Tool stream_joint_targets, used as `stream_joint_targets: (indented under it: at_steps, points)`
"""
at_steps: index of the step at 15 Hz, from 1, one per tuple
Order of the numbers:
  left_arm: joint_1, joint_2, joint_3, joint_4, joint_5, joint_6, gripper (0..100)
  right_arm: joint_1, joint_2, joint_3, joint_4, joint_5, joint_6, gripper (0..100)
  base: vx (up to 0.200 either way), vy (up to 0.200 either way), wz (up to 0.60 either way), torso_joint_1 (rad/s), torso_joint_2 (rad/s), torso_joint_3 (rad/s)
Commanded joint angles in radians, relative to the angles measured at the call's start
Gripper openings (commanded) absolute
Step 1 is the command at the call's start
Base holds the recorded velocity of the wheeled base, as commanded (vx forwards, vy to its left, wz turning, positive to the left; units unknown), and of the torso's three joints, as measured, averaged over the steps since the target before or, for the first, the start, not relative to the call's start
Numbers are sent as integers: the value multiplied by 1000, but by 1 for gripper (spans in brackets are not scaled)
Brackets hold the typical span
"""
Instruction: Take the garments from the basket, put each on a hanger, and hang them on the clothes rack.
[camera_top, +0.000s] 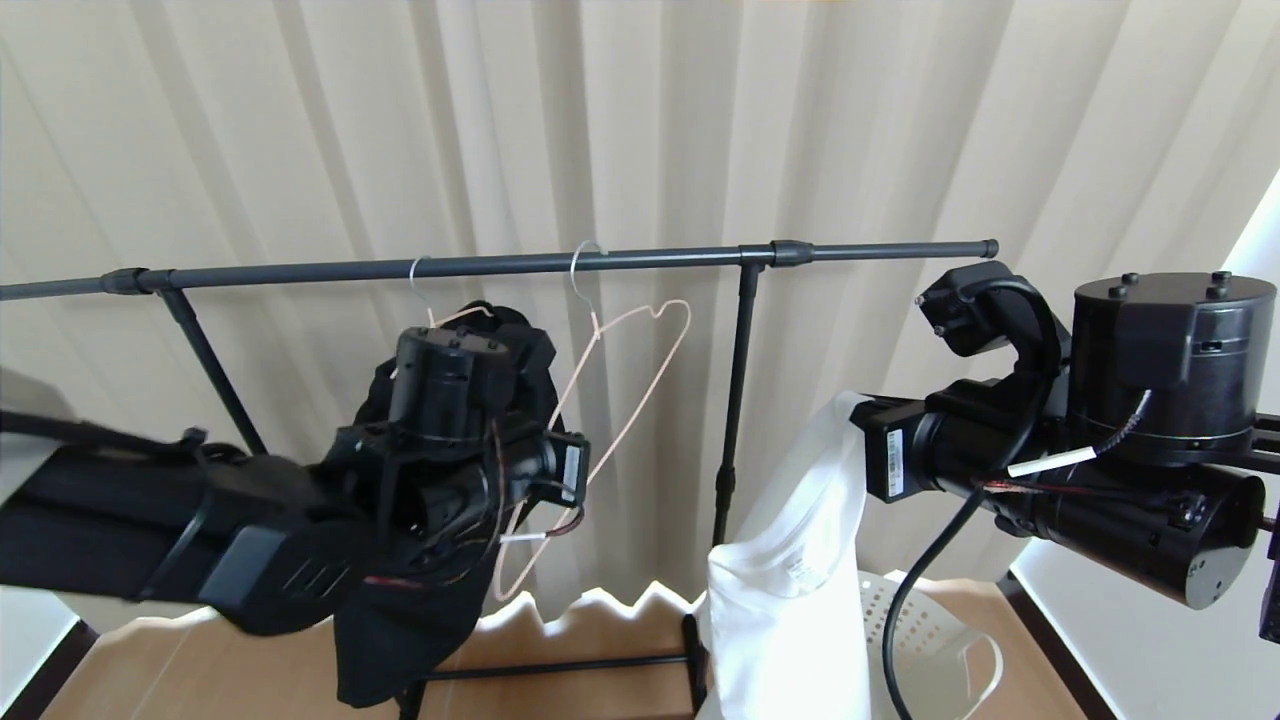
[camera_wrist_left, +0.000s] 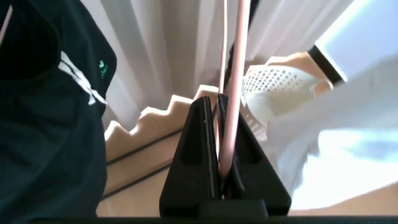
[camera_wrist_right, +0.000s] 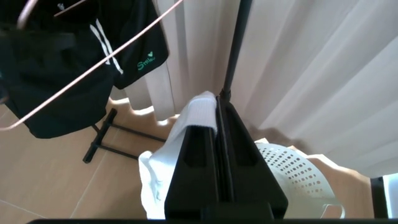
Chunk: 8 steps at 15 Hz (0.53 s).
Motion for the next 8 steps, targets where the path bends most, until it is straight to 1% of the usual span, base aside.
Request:
stream_joint_targets:
  at_steps: [1, 2, 4, 5, 6, 7, 8]
  points:
    - [-14, -240, 267, -118, -59, 106, 0, 0, 14, -8, -1, -21, 0, 0, 0, 0, 0, 0, 0, 0]
    - [-16, -296, 341, -138, -102, 126, 0, -1, 40, -26, -1, -60, 3, 0, 0, 0, 0, 0, 0, 0]
    - [-14, -384, 439, -149, -203, 168, 0, -3, 83, -54, -4, -127, 5, 0, 0, 0, 0, 0, 0, 0]
    - [-14, -401, 459, -149, -226, 188, 0, -4, 92, -58, -15, -141, 5, 0, 0, 0, 0, 0, 0, 0]
    - [-14, -445, 508, -149, -284, 228, 0, -12, 126, -58, -69, -173, 3, 0, 0, 0, 0, 0, 0, 0]
    - [-14, -454, 526, -149, -323, 249, 0, -18, 149, -58, -103, -199, 0, 0, 0, 0, 0, 0, 0, 0]
    - [-14, -456, 532, -149, -336, 263, 0, -23, 161, -60, -115, -212, -2, 0, 0, 0, 0, 0, 0, 0]
